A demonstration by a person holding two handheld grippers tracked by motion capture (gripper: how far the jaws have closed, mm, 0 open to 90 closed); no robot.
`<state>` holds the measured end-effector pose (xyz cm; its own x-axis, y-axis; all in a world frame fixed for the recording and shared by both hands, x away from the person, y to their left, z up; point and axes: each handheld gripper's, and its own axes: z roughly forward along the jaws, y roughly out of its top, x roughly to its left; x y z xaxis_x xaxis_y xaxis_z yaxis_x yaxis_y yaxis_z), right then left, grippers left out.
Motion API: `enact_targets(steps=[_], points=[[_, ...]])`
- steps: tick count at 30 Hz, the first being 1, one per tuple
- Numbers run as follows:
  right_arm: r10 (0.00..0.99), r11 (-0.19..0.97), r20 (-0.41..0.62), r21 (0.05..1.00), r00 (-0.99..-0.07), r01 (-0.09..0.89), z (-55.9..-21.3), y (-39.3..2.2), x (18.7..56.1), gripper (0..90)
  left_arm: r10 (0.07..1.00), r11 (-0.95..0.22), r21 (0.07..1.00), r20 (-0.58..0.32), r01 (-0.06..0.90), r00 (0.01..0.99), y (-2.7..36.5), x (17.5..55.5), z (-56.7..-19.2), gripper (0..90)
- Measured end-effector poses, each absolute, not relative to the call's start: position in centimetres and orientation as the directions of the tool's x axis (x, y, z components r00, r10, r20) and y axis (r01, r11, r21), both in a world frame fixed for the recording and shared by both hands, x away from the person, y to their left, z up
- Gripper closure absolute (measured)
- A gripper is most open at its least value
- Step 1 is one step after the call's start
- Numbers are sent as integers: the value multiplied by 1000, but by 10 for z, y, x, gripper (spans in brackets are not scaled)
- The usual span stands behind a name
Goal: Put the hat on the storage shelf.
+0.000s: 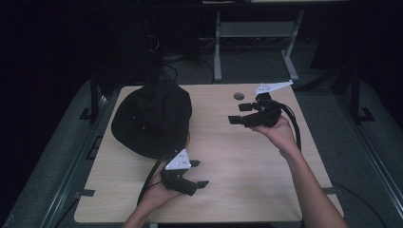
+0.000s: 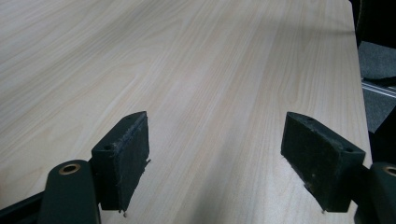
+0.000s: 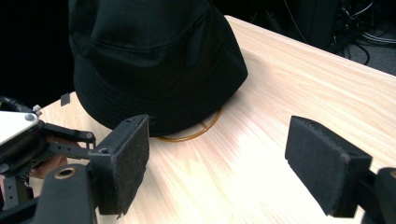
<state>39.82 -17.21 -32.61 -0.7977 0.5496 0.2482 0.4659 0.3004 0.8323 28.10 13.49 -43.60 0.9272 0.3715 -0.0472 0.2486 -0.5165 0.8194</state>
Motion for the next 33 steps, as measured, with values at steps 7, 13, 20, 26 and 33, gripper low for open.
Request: enact_targets(steps=[7, 13, 20, 26, 33], points=[[553, 299, 252, 829, -794, 472, -336, -181, 390, 209, 373, -512, 820, -54, 254, 926, 135, 281, -436, 230], [555, 301, 258, 824, -791, 480, -343, -189, 384, 207, 380, -508, 821, -58, 261, 923, 136, 282, -437, 230], [562, 295, 272, 817, -781, 496, -353, -199, 378, 204, 381, -507, 822, -58, 261, 923, 136, 282, -437, 229], [566, 295, 273, 814, -778, 500, -361, -206, 372, 204, 382, -506, 822, -59, 262, 922, 137, 282, -437, 229], [575, 287, 290, 805, -765, 520, -373, -216, 364, 198, 382, -504, 821, -65, 267, 922, 136, 282, -438, 229]])
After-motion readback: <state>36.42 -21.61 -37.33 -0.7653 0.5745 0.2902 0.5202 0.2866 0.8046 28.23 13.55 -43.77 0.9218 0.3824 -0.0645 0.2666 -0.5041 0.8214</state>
